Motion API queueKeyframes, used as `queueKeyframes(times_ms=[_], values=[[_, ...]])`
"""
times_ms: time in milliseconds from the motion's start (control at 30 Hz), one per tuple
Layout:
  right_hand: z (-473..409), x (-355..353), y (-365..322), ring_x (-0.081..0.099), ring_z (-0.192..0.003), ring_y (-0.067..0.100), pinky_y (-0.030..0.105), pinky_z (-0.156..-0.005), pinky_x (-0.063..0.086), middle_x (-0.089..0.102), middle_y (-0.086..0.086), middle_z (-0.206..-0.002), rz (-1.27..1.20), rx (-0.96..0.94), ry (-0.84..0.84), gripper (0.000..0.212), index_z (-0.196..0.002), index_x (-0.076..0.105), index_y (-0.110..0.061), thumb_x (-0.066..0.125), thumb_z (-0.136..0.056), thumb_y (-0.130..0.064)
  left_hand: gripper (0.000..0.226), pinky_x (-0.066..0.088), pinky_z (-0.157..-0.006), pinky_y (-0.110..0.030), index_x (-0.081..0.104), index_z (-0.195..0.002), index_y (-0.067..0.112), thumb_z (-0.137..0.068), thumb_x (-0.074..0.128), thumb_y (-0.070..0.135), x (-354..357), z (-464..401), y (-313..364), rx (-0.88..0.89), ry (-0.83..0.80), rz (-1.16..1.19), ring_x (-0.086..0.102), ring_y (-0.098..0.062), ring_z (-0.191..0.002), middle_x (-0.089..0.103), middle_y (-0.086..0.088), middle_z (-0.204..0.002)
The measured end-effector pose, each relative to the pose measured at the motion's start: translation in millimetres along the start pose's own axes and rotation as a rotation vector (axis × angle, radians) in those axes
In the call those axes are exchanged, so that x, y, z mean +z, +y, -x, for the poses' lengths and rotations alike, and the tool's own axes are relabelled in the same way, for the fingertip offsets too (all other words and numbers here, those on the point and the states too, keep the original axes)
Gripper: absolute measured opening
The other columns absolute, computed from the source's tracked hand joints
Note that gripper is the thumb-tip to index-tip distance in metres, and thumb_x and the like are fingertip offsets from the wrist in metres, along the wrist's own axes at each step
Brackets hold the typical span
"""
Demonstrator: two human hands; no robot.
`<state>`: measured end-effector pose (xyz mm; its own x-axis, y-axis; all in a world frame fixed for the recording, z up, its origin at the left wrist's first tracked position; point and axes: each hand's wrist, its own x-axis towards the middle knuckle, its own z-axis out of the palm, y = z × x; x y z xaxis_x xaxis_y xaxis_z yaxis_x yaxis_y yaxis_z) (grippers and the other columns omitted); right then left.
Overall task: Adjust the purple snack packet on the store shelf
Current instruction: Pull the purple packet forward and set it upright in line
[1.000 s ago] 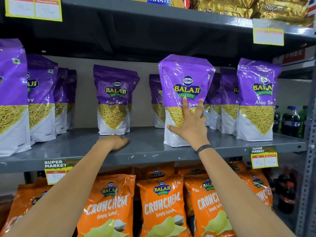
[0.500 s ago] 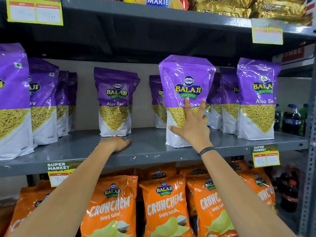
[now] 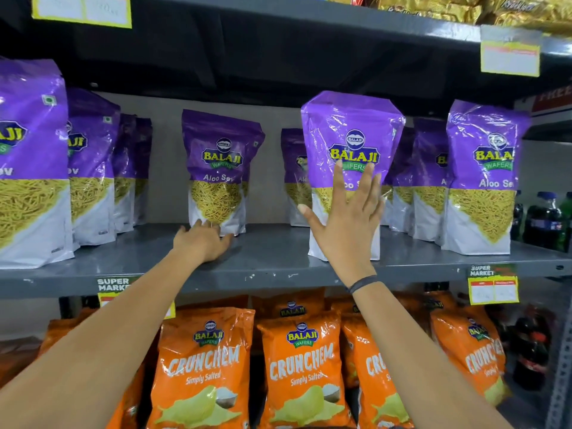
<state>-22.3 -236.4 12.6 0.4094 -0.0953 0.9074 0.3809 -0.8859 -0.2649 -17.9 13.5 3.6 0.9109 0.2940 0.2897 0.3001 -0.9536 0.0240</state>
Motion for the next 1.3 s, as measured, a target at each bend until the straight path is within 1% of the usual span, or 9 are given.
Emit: queueKeyframes(times_ms=[233,367,567,633,733,867,967,1133,1300], values=[[2,26,-73,0.008,-0.146,0.042,0.055,-0.115,0.021,0.007,0.025,-0.158,-0.053,-0.092,0.002,0.080,-0.153,0.016,-0.025,0.047,-0.089,-0.062,0.063,0.023,-0.121,-0.049,0.032,-0.152,0.017,-0.099,0.024,0.050,-8,1,-74,-0.024,0.031,0.004,0.029,-0.029,-0.148,0.031,-0.012,-0.160],[-6,57,-122,0.002,-0.147,0.042,0.054,-0.115,0.022,-0.002,0.023,-0.159,-0.142,-0.110,-0.129,0.082,-0.154,0.008,-0.027,0.048,-0.090,-0.059,0.065,0.022,-0.122,-0.045,0.029,-0.153,0.011,-0.101,0.023,0.048,-8,0,-106,-0.011,-0.018,0.012,0.028,-0.030,-0.148,0.028,-0.014,-0.161],[-29,110,-177,0.004,-0.144,0.048,0.063,-0.111,0.026,-0.005,0.020,-0.160,-0.152,-0.060,-0.353,0.087,-0.153,0.009,-0.027,0.060,-0.087,-0.053,0.057,0.013,-0.123,-0.036,0.020,-0.156,0.008,-0.105,0.019,0.034,1,-6,-115,0.054,-0.203,0.069,0.014,-0.028,-0.153,0.012,-0.015,-0.166],[-33,125,-186,0.008,-0.143,0.049,0.065,-0.108,0.028,-0.004,0.019,-0.160,-0.116,-0.039,-0.401,0.090,-0.152,0.013,-0.028,0.061,-0.083,-0.057,0.058,0.018,-0.122,-0.037,0.027,-0.154,0.009,-0.104,0.022,0.037,4,-10,-117,0.055,-0.217,0.101,0.022,-0.030,-0.151,0.018,-0.016,-0.165],[-37,146,-191,0.011,-0.141,0.052,0.067,-0.102,0.035,-0.009,0.016,-0.160,-0.055,-0.005,-0.445,0.101,-0.153,0.004,-0.033,0.062,-0.077,-0.065,0.057,0.030,-0.119,-0.042,0.041,-0.147,0.009,-0.100,0.025,0.038,9,-16,-121,0.061,-0.183,0.107,0.036,-0.031,-0.144,0.034,-0.016,-0.159],[-42,165,-190,0.013,-0.139,0.054,0.071,-0.094,0.041,-0.014,0.011,-0.161,-0.030,0.009,-0.493,0.112,-0.152,-0.003,-0.037,0.068,-0.071,-0.066,0.058,0.032,-0.117,-0.042,0.045,-0.144,0.009,-0.099,0.026,0.040,13,-19,-122,0.064,-0.159,0.120,0.040,-0.031,-0.141,0.038,-0.016,-0.156],[-42,175,-190,0.022,-0.135,0.055,0.067,-0.089,0.047,-0.018,0.010,-0.160,-0.016,-0.004,-0.517,0.116,-0.152,-0.006,-0.037,0.069,-0.069,-0.067,0.057,0.034,-0.115,-0.041,0.047,-0.143,0.011,-0.098,0.027,0.040,14,-20,-122,0.059,-0.141,0.128,0.041,-0.031,-0.140,0.041,-0.014,-0.155],[-41,186,-190,0.043,-0.123,0.048,0.046,-0.091,0.051,-0.019,0.019,-0.158,-0.013,-0.046,-0.474,0.105,-0.153,0.005,-0.034,0.070,-0.074,-0.059,0.056,0.036,-0.110,-0.040,0.050,-0.141,0.012,-0.098,0.026,0.040,14,-18,-121,0.060,-0.122,0.127,0.045,-0.031,-0.137,0.045,-0.014,-0.152],[-39,184,-192,0.046,-0.119,0.045,0.045,-0.088,0.053,-0.014,0.020,-0.159,0.029,-0.074,-0.453,0.095,-0.152,0.011,-0.036,0.068,-0.078,-0.053,0.056,0.036,-0.111,-0.041,0.050,-0.141,0.012,-0.098,0.026,0.039,13,-16,-121,0.061,-0.123,0.130,0.045,-0.031,-0.136,0.044,-0.014,-0.152]])
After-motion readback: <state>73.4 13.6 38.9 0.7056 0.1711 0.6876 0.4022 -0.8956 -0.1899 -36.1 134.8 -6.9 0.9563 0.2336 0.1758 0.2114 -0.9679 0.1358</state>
